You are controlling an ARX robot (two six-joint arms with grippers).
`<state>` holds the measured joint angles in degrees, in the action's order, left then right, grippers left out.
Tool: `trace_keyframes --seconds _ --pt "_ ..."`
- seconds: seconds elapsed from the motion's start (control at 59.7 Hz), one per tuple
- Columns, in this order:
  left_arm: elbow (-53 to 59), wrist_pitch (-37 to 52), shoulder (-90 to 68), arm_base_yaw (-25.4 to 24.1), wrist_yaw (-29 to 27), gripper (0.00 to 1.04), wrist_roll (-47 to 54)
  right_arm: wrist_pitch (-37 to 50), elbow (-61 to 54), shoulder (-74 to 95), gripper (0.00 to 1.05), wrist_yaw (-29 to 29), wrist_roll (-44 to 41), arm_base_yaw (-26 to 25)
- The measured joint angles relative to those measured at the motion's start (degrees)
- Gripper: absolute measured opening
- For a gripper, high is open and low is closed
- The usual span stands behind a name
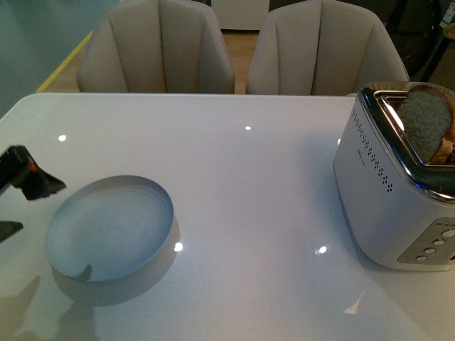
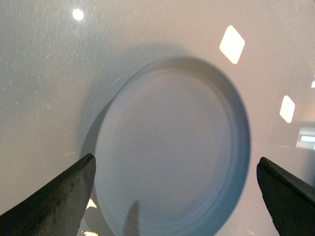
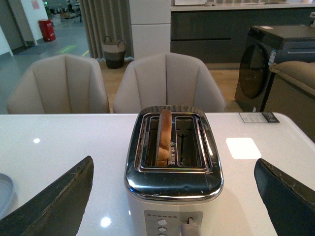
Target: Left arm holds plate, right arm toasts bread
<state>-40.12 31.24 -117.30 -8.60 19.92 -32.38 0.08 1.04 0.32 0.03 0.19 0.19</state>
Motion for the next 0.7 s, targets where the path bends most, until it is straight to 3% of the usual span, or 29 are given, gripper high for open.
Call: trace_keyframes --seconds 0.218,0.485,0.536,0.586,0.703 --pt "6.21 -1.42 24.35 4.0 -2.34 0.97 -5.31 0.02 0.0 0.0 0.96 0.0 0.0 0.0" --pt "7.85 -6.47 41.42 9.49 -6.6 0.97 -7.32 0.0 0.0 0.0 0.96 -0.02 0.0 0.0" --pt "10.69 3.15 41.0 10.14 -13.77 0.89 -1.38 0.02 -0.02 0.0 0.96 0.02 0.0 0.0" --pt "14.78 12.92 40.76 9.66 -17.53 0.8 6.84 0.02 0.0 0.0 0.96 -0.07 0.0 0.0" --pt "21.27 22.56 43.67 8.63 -20.0 0.59 23.28 0.0 0.0 -0.02 0.96 0.09 0.0 0.0"
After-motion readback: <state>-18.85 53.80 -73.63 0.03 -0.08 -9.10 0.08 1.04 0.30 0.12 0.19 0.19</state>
